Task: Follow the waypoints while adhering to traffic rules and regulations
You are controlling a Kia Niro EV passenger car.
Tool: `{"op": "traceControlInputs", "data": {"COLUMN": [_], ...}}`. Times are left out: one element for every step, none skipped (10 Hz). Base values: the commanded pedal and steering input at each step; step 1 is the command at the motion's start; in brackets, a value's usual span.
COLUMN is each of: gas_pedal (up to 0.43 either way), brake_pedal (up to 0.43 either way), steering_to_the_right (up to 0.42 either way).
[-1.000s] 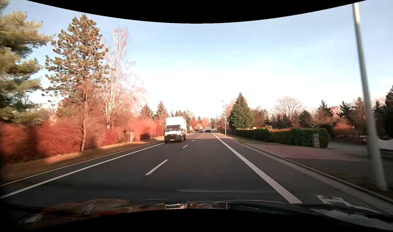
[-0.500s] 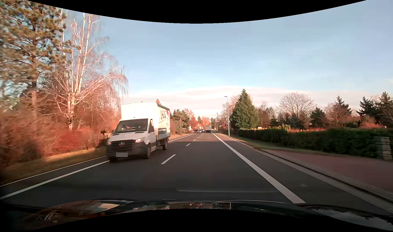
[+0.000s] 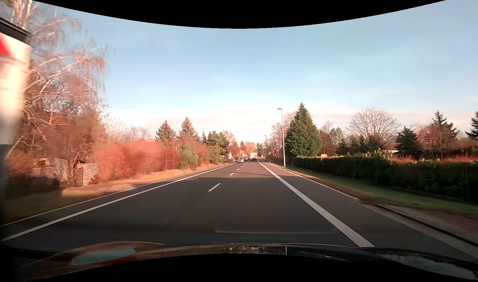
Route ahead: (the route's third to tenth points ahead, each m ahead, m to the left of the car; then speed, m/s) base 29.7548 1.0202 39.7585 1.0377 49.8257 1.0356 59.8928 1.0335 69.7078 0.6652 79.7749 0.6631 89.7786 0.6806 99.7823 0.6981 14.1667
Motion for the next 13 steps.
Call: {"op": "traceControlInputs", "data": {"gas_pedal": [0.110, 0.110, 0.110, 0.110, 0.110, 0.110, 0.110, 0.110, 0.110, 0.110, 0.110, 0.110, 0.110], "brake_pedal": [0.000, 0.000, 0.000, 0.000, 0.000, 0.000, 0.000, 0.000, 0.000, 0.000, 0.000, 0.000, 0.000], "steering_to_the_right": [-0.003, -0.003, -0.003, -0.001, 0.000, 0.000, 0.000, 0.000, 0.000, 0.000, 0.000, 0.000, 0.000]}}
